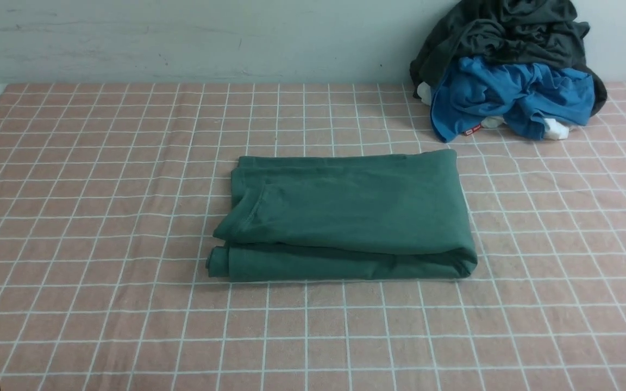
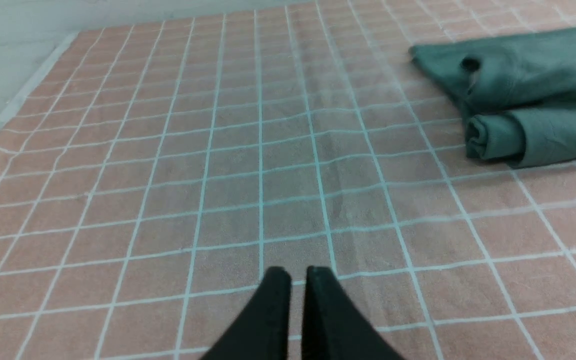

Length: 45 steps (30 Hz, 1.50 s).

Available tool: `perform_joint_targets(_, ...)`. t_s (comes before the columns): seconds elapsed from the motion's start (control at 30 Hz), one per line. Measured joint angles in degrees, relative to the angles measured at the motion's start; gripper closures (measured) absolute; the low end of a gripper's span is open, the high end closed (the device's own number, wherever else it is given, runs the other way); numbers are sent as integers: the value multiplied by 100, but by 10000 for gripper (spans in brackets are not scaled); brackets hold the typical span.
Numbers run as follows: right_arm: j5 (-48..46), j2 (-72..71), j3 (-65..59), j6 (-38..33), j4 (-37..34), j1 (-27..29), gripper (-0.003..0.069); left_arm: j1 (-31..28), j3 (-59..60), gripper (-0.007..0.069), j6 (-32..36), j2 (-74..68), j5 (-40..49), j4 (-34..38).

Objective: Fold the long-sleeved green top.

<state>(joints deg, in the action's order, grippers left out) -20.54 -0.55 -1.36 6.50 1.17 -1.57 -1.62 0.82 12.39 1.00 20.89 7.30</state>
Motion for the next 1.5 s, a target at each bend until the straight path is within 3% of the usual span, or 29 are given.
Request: perform_joint_targets(1.5,12,-11,0,-5,106,-76,673,-21,0,594,7,-2,-9,120)
